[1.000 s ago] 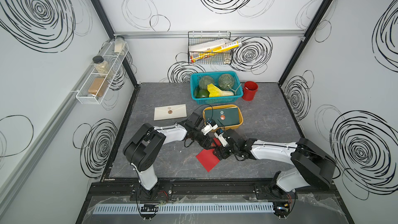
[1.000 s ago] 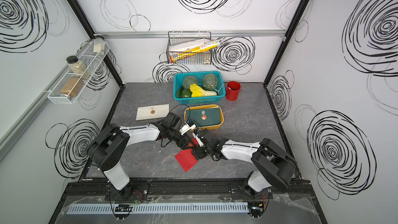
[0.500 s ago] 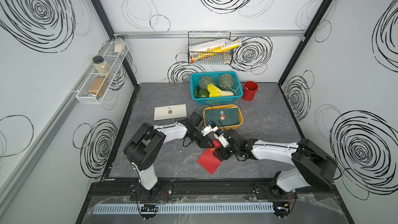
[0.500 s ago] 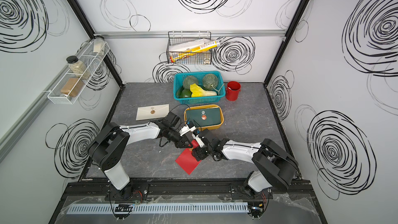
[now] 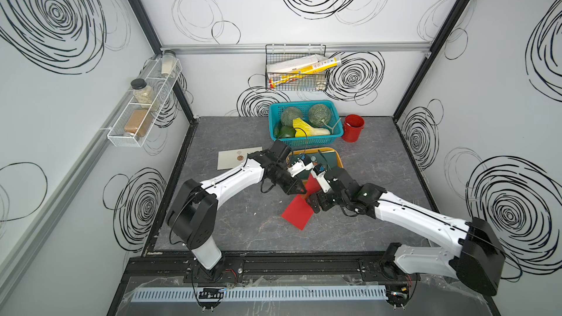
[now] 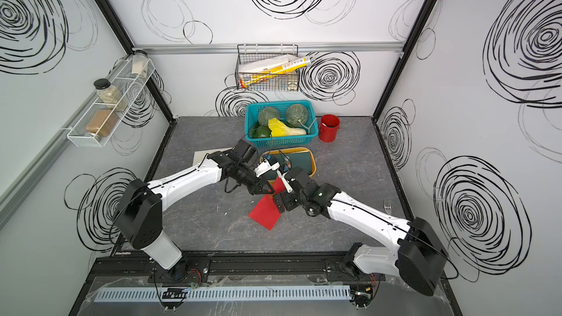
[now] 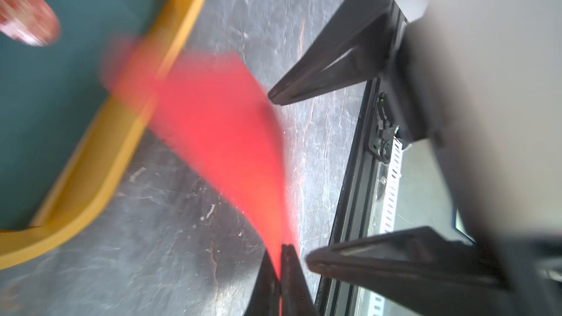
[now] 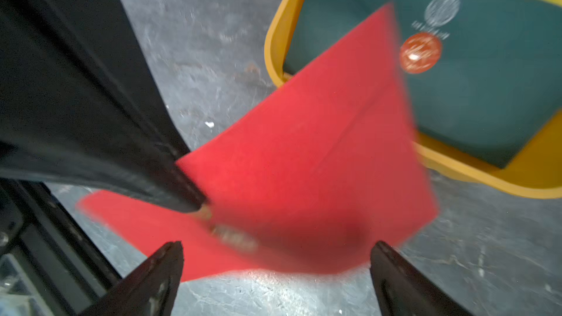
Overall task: Put the sealed envelopes into the storage box
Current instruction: Pick up the envelope from the center of the board, then adjust the storage box at the center of the board.
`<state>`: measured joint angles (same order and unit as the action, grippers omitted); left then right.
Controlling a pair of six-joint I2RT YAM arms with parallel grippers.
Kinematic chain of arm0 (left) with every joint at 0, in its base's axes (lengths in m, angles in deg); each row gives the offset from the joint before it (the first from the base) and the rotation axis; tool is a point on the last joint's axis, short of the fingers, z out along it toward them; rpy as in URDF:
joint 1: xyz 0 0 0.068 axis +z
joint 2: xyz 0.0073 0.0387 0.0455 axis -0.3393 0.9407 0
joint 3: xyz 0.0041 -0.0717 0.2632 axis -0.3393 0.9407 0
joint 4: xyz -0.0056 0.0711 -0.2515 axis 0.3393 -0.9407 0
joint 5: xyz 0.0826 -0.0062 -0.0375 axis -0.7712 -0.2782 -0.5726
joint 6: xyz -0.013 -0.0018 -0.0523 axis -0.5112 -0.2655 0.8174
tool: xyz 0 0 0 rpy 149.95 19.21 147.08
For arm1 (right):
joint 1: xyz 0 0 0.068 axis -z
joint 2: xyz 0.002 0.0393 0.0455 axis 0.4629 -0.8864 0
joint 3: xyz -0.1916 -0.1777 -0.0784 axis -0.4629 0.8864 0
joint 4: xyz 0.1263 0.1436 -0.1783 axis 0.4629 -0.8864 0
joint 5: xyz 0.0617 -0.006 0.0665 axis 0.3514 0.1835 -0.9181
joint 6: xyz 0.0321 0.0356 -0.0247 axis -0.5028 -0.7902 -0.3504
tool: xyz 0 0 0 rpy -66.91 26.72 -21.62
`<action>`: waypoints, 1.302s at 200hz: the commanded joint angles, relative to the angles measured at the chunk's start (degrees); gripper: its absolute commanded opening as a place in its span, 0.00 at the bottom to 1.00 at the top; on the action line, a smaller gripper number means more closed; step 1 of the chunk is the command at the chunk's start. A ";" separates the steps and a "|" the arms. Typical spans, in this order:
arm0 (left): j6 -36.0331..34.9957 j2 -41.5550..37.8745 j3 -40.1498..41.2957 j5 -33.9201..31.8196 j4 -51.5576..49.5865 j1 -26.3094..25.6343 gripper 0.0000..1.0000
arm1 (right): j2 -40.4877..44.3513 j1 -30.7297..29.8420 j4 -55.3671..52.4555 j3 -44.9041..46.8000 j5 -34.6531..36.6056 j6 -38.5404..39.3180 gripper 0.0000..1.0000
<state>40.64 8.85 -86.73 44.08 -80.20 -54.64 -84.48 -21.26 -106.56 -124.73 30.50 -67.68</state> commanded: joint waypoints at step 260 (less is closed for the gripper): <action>-1.03 1.85 -27.49 -37.49 -20.09 -7.12 0.00 | -32.29 32.91 1.66 -16.86 -4.25 2.57 0.15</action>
<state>41.69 9.24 -111.25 8.15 -99.00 -61.31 -116.31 11.32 -105.45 -141.10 27.39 -66.41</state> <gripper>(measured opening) 0.071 0.190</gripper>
